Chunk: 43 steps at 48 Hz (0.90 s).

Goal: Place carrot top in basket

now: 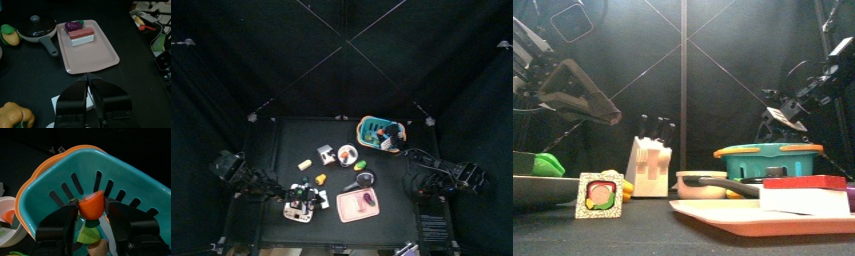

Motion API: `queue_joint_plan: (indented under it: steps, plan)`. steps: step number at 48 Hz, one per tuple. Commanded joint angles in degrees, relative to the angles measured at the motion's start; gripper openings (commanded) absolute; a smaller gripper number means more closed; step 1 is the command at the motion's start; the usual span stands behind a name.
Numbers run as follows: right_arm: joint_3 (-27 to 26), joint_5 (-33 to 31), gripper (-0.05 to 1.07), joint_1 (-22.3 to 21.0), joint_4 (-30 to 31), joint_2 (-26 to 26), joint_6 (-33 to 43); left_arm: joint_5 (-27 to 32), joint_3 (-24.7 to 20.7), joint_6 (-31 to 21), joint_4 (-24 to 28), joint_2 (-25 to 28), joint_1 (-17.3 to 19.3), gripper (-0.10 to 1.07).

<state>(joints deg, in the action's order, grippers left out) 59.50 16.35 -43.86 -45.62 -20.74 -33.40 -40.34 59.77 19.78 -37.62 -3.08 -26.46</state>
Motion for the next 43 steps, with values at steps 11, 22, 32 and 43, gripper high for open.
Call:
queue_joint_plan:
  steps: [11,22,32,43]
  plan:
    - [0.00,0.44,0.90,-1.32,-3.69,-0.53,0.00,-0.53,-0.79,0.00,0.09,0.00,0.18,0.50]
    - [0.44,0.44,0.94,-1.41,-3.69,-0.62,-0.09,-0.53,-0.97,0.00,0.09,0.53,0.26,0.50]
    - [1.05,0.44,0.94,-1.41,-3.60,-0.79,-0.09,-0.53,-0.97,0.00,0.09,0.53,0.26,0.50]
    - [1.23,0.44,0.94,-1.05,-3.52,-1.32,-0.18,-0.53,-0.97,0.00,0.18,0.53,0.35,0.50]
